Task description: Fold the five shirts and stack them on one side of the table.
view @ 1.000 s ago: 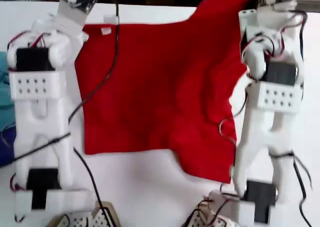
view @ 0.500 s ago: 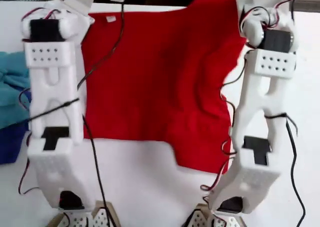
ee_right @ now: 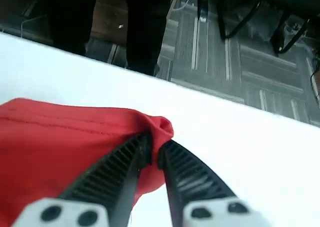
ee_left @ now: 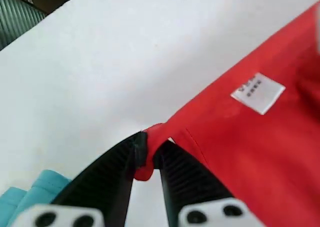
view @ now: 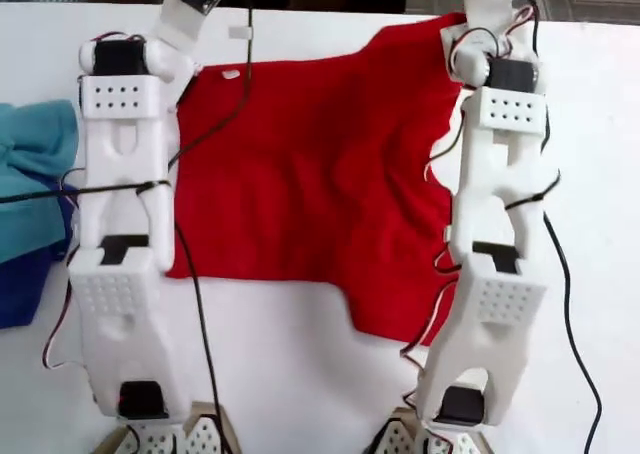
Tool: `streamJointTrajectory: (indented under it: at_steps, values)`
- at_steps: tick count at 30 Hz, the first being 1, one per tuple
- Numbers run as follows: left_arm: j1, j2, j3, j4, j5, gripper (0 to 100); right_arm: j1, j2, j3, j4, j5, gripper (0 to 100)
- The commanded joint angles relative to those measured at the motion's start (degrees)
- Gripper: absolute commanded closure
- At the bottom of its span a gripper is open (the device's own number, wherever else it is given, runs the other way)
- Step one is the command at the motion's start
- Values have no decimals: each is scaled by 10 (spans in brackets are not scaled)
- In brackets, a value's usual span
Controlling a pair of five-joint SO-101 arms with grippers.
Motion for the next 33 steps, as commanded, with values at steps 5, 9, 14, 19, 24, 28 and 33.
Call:
streamJointTrajectory:
  at_steps: [5, 9, 14, 19, 24, 28, 33]
  values:
    - [-2, 37, -24, -58, 4, 975, -22, 112, -111, -91, 5, 980]
    - [-1, 72, -24, -86, 5, 975, -43, 206, -149, -99, 5, 979]
    - [1, 116, -24, -96, 5, 975, -47, 295, -193, -74, 4, 979]
    - [2, 145, -24, -95, 5, 975, -48, 349, -229, -25, 4, 979]
    - [0, 146, -26, -87, 5, 975, -40, 354, -258, -11, 2, 979]
    - [1, 136, -76, -19, 5, 975, -29, 327, -340, 23, 1, 979]
    - [10, 133, -138, 93, 1, 975, -16, 299, -426, 137, 4, 979]
